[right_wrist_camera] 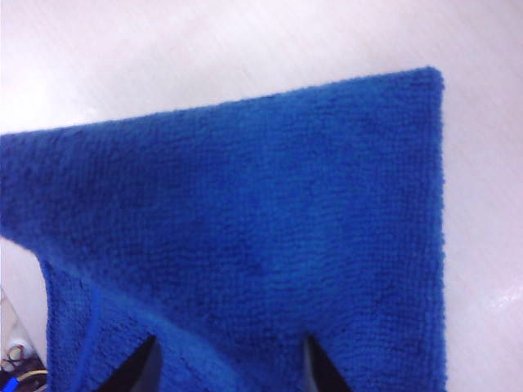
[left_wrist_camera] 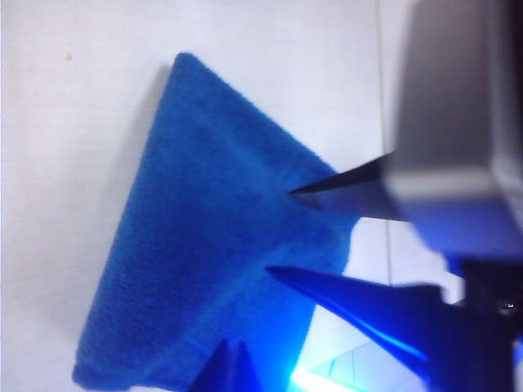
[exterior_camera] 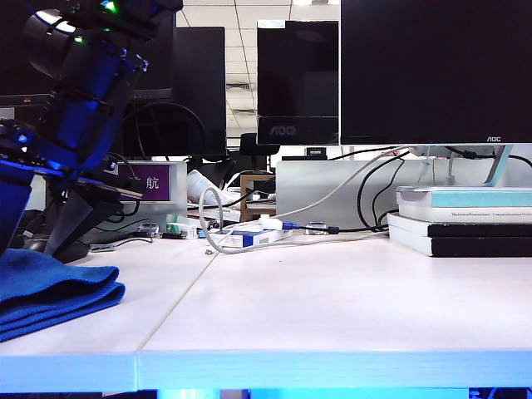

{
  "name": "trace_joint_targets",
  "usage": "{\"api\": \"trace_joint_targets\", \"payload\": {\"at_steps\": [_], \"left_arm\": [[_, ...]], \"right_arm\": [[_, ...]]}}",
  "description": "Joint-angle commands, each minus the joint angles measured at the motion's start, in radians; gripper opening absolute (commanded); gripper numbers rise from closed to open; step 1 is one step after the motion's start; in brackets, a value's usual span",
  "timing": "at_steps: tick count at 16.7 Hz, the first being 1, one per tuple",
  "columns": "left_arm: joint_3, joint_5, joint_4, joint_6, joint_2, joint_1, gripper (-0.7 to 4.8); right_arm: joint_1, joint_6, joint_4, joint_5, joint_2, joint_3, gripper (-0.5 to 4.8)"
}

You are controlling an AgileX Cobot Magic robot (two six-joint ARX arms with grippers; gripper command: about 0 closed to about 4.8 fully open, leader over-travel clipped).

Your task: Wipe the table from right to left using the rag.

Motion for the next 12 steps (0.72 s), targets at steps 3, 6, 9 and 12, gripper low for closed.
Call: {"api": "trace_joint_targets", "payload": {"at_steps": [3, 6, 9, 12], "left_arm": [[0.001, 0.011, 0.016, 0.058, 0.079, -0.016, -0.05], [0.001, 0.011, 0.032, 0.076, 0.124, -0.052, -0.05], [0.001, 0.010, 0.068, 0.076, 0.163, -0.085, -0.05], [0.001, 0.005, 0.098, 0.092, 0.220, -0.099, -0.05]], "right_arm": [[0.003, -0.051, -0.003, -0.003, -0.011, 0.003, 2.25], [0.003, -0.100, -0.001, -0.042, -0.011, 0.003, 2.25], [0.003, -0.121, 0.000, -0.068, -0.011, 0.003, 2.24], [0.003, -0.121, -0.002, -0.068, -0.011, 0.003, 2.24]]}}
